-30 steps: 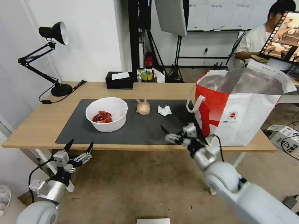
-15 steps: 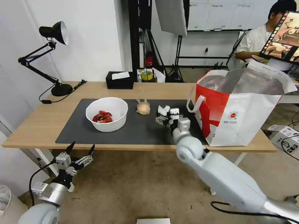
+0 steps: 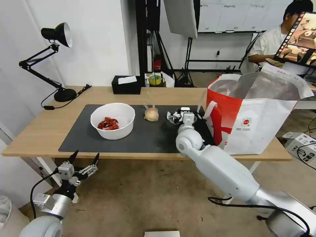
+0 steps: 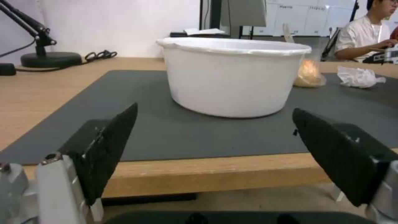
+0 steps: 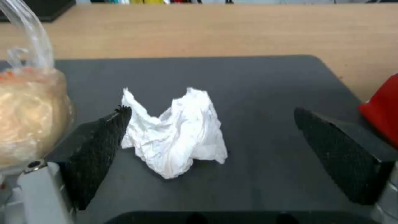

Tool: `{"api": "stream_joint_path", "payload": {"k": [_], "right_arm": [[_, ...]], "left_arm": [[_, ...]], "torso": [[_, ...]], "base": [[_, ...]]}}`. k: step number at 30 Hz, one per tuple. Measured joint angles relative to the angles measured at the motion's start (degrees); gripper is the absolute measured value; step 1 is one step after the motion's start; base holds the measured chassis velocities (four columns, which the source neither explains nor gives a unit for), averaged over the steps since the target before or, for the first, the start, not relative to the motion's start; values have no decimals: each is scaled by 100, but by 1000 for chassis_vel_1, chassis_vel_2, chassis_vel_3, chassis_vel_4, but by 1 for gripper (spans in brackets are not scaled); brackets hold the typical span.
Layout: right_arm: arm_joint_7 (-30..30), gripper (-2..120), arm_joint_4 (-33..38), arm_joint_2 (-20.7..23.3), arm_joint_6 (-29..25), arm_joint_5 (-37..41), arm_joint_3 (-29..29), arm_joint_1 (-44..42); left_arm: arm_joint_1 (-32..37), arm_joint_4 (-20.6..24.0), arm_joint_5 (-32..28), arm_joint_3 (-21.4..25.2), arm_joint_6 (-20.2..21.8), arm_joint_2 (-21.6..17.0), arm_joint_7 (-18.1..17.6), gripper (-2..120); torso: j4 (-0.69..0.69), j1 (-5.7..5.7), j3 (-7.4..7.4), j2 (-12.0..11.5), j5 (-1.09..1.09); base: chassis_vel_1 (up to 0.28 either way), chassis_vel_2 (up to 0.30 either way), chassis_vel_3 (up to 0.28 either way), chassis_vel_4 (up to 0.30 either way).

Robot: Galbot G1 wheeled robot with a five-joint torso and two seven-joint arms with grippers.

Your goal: Pick up the trash from the table and place it into the takeout bag.

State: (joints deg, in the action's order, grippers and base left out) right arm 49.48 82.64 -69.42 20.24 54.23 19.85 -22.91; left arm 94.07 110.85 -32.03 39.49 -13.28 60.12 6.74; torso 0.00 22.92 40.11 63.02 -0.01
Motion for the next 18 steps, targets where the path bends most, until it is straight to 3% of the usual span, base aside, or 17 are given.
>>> {"api": "stream_joint_path", "payload": {"k": [18], "right_arm": [[-304,100,-530,-217,445,147,81,304]], "left_arm": [[-95,-75,-11,-55,-6,-7,2,100]], "torso": [[0,0,0,1,1]], "base": [[0,0,0,0]]}}
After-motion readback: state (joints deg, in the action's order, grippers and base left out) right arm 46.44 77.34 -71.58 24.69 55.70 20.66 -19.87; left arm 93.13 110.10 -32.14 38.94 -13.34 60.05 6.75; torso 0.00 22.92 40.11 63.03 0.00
